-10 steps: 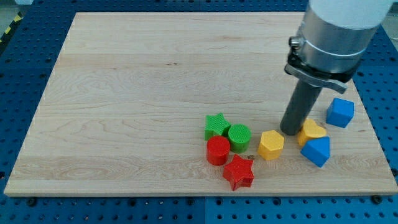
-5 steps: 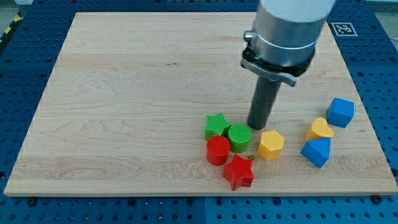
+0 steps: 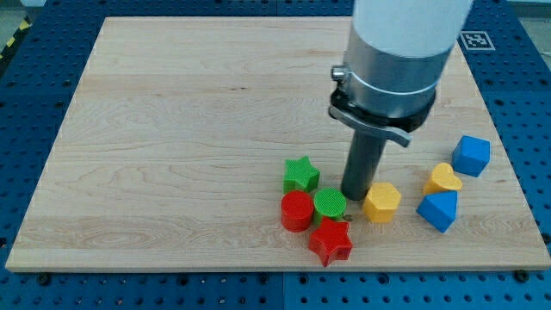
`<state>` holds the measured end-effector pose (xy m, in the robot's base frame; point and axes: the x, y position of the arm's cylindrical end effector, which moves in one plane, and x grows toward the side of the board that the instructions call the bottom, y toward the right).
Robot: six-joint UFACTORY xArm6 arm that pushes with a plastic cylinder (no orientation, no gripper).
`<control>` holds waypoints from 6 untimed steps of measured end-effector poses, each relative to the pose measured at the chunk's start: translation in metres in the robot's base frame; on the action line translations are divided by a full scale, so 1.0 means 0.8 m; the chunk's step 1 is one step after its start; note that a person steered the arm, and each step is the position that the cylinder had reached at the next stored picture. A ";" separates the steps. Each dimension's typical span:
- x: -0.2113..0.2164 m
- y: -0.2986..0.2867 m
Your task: Push the yellow blocks into the blue triangle
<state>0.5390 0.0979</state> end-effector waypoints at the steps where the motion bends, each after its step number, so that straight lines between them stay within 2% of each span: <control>1: 0.008 0.046; 2: 0.011 0.067; 6: 0.022 0.021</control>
